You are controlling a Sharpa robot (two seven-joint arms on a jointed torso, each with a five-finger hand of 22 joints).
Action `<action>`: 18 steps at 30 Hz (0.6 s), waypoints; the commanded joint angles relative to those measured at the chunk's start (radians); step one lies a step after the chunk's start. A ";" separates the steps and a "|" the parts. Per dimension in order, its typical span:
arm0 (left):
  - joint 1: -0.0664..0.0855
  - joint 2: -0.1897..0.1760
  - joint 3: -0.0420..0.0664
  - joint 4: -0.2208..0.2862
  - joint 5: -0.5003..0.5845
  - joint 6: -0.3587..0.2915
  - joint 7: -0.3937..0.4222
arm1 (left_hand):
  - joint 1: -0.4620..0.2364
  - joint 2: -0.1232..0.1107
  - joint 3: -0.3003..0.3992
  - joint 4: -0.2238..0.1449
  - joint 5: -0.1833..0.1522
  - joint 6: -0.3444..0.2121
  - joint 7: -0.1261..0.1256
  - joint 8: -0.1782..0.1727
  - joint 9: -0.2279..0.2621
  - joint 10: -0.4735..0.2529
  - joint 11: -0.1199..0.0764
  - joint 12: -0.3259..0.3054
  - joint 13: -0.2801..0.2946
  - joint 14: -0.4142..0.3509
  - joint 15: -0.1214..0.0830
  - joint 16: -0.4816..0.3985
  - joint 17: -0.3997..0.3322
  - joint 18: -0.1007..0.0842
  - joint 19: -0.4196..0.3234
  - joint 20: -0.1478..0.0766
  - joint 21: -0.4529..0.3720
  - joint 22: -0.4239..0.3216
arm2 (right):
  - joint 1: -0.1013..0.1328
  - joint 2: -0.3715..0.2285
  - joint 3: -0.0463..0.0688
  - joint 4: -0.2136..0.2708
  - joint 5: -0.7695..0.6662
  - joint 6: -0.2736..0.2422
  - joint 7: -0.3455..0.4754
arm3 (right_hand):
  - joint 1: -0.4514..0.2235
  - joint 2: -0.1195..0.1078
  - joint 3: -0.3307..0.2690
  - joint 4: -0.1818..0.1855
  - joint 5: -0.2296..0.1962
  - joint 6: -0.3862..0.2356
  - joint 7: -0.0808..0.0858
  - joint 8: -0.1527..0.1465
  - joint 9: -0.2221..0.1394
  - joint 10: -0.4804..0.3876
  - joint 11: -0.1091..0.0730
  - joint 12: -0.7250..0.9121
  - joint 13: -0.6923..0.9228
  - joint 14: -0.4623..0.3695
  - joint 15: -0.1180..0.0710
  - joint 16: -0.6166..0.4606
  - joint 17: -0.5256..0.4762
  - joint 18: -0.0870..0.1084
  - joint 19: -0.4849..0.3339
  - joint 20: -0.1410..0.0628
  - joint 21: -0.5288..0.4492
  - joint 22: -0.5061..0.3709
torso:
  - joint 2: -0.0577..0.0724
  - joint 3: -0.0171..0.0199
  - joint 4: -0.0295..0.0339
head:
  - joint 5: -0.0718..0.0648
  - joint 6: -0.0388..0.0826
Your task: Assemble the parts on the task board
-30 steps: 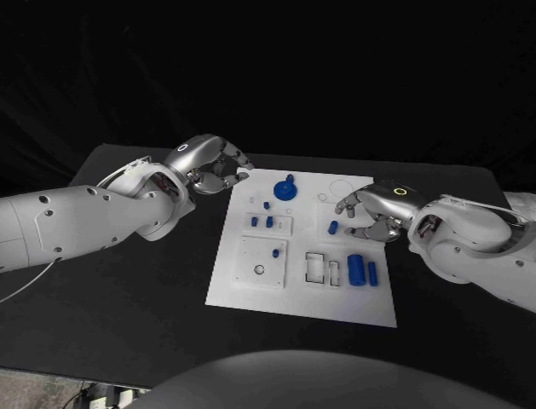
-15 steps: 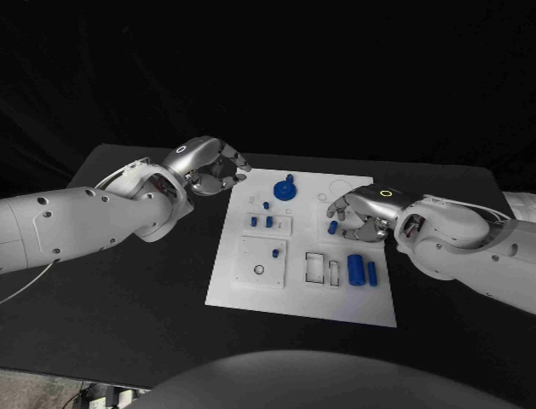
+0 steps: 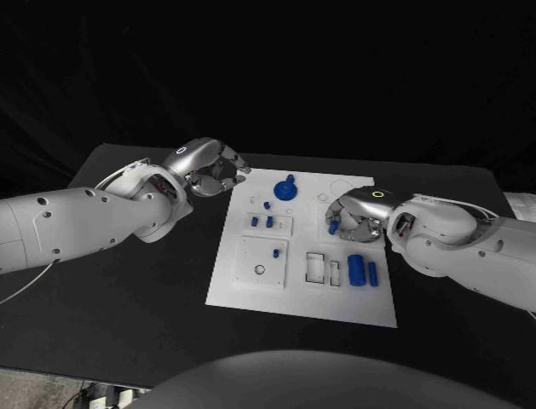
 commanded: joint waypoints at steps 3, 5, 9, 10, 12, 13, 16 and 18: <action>-0.001 -0.001 0.001 0.003 0.004 0.019 0.000 | 0.015 -0.001 0.005 -0.003 0.006 0.002 0.002 0.006 0.002 0.007 0.002 0.004 0.001 0.001 0.003 0.003 0.000 0.018 0.008 0.007 0.001 0.197 | -0.008 0.011 0.000 -0.014 0.005 0.018 0.025 | 0.002 0.006 0.002 -0.012 0.006 -0.005 -0.001 0.030 0.038 0.011 -0.002 0.005 0.006 -0.003 -0.005 -0.006 -0.002 0.000 -0.004 -0.004 0.003 0.122 | 0.001 0.0002 -0.0008 | 0.002 0.000; -0.001 -0.002 0.001 0.004 0.004 0.020 -0.001 | 0.015 -0.001 0.005 -0.003 0.006 0.002 0.002 0.006 0.002 0.007 0.002 0.004 0.001 0.001 0.003 0.003 0.000 0.018 0.008 0.007 0.001 0.197 | -0.011 0.013 0.000 -0.017 0.006 0.015 0.030 | 0.005 0.009 0.003 -0.021 0.010 0.002 0.000 0.055 0.065 0.020 -0.004 0.013 0.011 -0.003 -0.006 -0.006 -0.002 0.001 -0.005 -0.005 0.004 0.122 | 0.000 0.0003 -0.0005 | 0.002 0.000; -0.001 -0.004 0.001 0.004 0.004 0.021 -0.002 | 0.016 -0.001 0.005 -0.003 0.006 0.002 0.002 0.006 0.002 0.007 0.002 0.004 0.001 0.001 0.003 0.003 -0.001 0.018 0.008 0.007 0.001 0.197 | -0.013 0.012 0.000 -0.020 0.010 -0.002 0.041 | 0.006 0.015 0.004 -0.035 0.021 -0.003 0.004 0.117 0.137 0.038 -0.011 0.036 0.025 -0.002 -0.010 -0.006 -0.001 0.000 -0.006 -0.009 0.013 0.123 | 0.000 0.0002 -0.0013 | 0.005 0.000; -0.001 -0.004 0.001 0.004 0.004 0.022 -0.003 | 0.017 0.000 0.005 -0.004 0.006 0.002 0.003 0.006 0.002 0.008 0.003 0.005 0.001 0.001 0.003 0.003 -0.001 0.019 0.008 0.007 0.000 0.197 | -0.013 0.011 0.000 -0.019 0.011 -0.008 0.044 | 0.006 0.017 0.005 -0.038 0.023 -0.007 0.005 0.130 0.153 0.043 -0.013 0.043 0.030 -0.001 -0.011 -0.005 -0.001 0.000 -0.006 -0.009 0.015 0.123 | 0.000 0.0000 -0.0017 | 0.007 0.000; -0.001 -0.004 0.001 0.004 0.004 0.022 -0.003 | 0.017 0.000 0.005 -0.004 0.006 0.002 0.003 0.006 0.002 0.008 0.003 0.005 0.001 0.001 0.003 0.003 -0.001 0.019 0.008 0.007 0.000 0.197 | -0.014 0.007 0.000 -0.016 0.014 -0.019 0.048 | 0.003 0.019 0.009 -0.040 0.026 -0.020 0.006 0.154 0.186 0.048 -0.016 0.054 0.038 0.001 -0.012 -0.004 0.000 -0.001 -0.005 -0.011 0.021 0.124 | 0.000 -0.0001 -0.0018 | 0.009 0.000; -0.001 -0.004 0.001 0.004 0.004 0.023 -0.003 | 0.017 0.000 0.005 -0.004 0.006 0.002 0.003 0.006 0.002 0.008 0.003 0.005 0.001 0.001 0.003 0.003 -0.001 0.019 0.008 0.007 0.000 0.197 | -0.014 0.005 0.000 -0.013 0.017 -0.025 0.049 | 0.001 0.019 0.010 -0.041 0.025 -0.023 0.006 0.161 0.196 0.050 -0.016 0.057 0.040 0.001 -0.013 -0.004 0.000 -0.001 -0.005 -0.011 0.022 0.124 | 0.000 0.0000 -0.0017 | 0.010 0.000; -0.001 -0.004 0.001 0.005 0.004 0.024 -0.005 | 0.017 0.000 0.005 -0.004 0.006 0.002 0.003 0.006 0.002 0.008 0.003 0.005 0.001 0.001 0.003 0.003 -0.001 0.019 0.008 0.007 0.000 0.197 | -0.014 -0.005 0.000 -0.003 0.026 -0.038 0.052 | -0.004 0.019 0.013 -0.040 0.019 -0.030 0.006 0.176 0.215 0.053 -0.018 0.064 0.045 0.003 -0.015 -0.003 0.002 -0.001 -0.004 -0.012 0.026 0.124 | 0.000 0.0002 -0.0012 | 0.011 0.000; -0.001 -0.005 0.001 0.004 0.004 0.027 -0.006 | 0.017 0.000 0.005 -0.004 0.006 0.002 0.003 0.006 0.002 0.008 0.003 0.005 0.001 0.001 0.003 0.003 -0.001 0.019 0.008 0.007 0.000 0.197 | -0.014 -0.012 0.000 0.005 0.034 -0.043 0.051 | -0.007 0.019 0.014 -0.039 0.016 -0.030 0.006 0.181 0.222 0.054 -0.019 0.068 0.048 0.004 -0.016 -0.002 0.002 -0.001 -0.004 -0.012 0.027 0.124 | 0.000 0.0001 -0.0012 | 0.011 0.000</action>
